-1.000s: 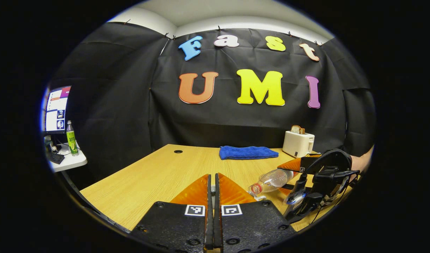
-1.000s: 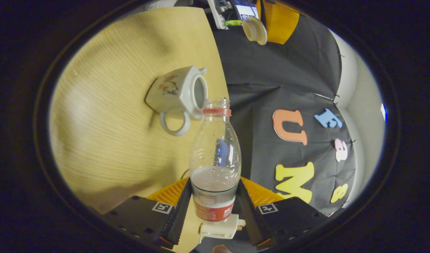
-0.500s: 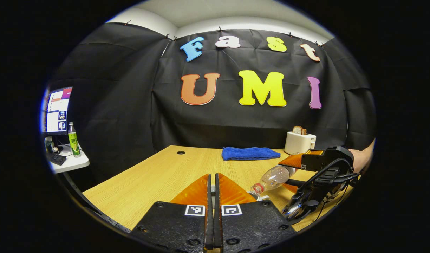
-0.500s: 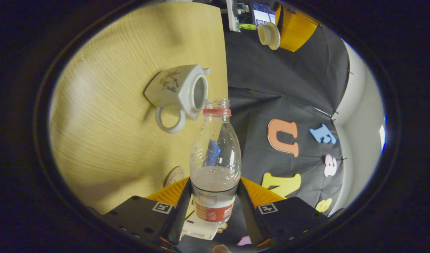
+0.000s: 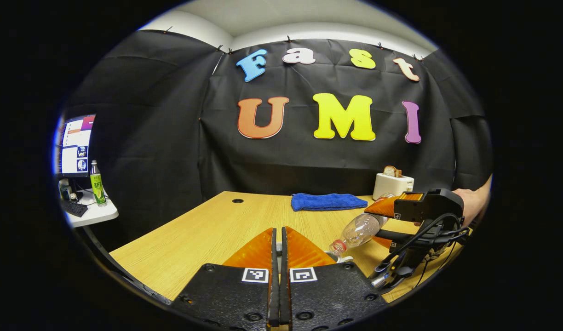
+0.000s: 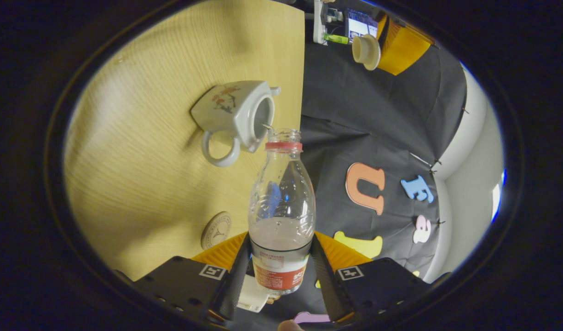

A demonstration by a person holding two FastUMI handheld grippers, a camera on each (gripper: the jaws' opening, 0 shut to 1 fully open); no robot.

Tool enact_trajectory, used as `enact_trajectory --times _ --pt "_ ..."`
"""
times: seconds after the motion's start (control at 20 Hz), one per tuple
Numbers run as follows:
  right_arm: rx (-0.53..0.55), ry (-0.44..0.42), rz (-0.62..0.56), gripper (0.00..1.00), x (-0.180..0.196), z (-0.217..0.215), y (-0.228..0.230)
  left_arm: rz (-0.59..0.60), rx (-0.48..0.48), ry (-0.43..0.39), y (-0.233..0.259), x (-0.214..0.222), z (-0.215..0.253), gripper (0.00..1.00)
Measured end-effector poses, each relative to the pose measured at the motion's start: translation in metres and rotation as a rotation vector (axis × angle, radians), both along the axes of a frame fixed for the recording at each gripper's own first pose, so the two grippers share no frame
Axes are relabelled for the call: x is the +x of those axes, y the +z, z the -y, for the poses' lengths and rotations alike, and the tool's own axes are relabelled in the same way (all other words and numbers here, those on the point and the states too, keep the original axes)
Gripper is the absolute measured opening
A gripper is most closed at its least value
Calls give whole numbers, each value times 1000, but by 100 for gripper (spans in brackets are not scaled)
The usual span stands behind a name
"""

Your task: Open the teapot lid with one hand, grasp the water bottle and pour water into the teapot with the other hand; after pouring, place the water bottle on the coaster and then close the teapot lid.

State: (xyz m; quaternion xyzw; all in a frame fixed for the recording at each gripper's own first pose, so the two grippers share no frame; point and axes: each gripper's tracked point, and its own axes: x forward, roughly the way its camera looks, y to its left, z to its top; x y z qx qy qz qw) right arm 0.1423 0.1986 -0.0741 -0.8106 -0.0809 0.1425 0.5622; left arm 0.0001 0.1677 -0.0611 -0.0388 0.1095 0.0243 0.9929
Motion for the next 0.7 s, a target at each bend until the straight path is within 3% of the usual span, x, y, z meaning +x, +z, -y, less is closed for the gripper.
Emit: enact_trajectory --times 0.7 --pt "-71 17 33 72 -2 -4 9 -1 -2 7 0 -1 -2 3"
